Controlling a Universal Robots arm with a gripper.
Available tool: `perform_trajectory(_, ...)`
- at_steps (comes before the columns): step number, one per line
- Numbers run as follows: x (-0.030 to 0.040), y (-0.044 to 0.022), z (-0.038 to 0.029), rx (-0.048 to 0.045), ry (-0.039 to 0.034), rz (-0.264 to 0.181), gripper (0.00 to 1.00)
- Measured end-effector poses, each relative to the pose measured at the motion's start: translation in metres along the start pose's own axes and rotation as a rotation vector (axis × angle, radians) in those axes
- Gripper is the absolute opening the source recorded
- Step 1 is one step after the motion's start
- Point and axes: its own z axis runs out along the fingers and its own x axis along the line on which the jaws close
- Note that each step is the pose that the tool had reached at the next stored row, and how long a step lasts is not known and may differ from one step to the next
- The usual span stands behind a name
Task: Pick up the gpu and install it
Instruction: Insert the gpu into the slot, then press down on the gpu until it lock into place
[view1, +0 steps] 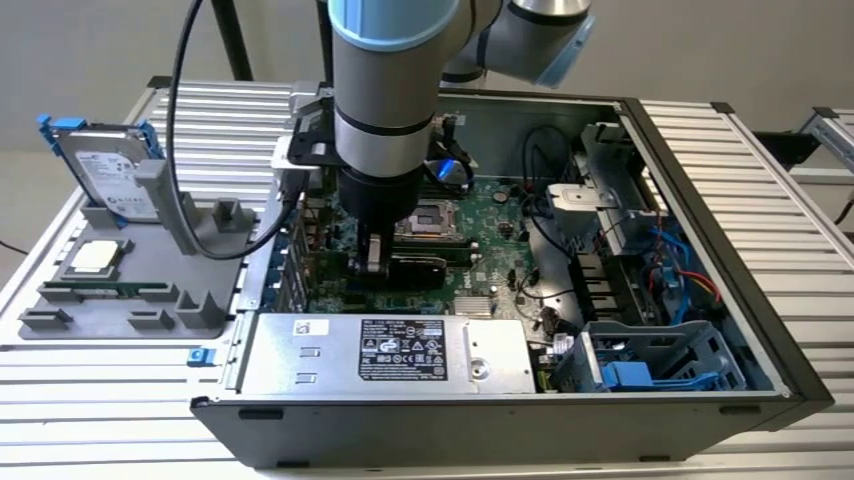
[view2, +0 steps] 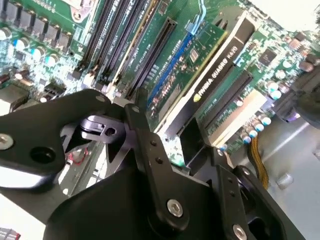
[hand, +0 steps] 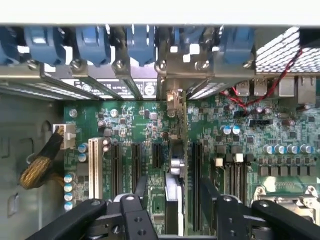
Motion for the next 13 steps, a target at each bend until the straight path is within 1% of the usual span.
perform_trajectory(7, -0.0011, 0.0018, -0.0318, 0.0001, -0.0003, 0.000, 1.00)
perform_trajectory(8, -0.0012, 0.0020, -0.0352, 0.0003, -0.0005, 0.000, 1.00)
perform_trajectory(10, -0.0013, 0.0021, -0.0387, 0.0002, -0.0005, 0.000, 1.00)
perform_trajectory(12, -0.0013, 0.0022, -0.0390, 0.0004, -0.0009, 0.000, 1.00)
perform_trajectory(13, -0.0013, 0.0022, -0.0390, 0.0003, -0.0009, 0.000, 0.00)
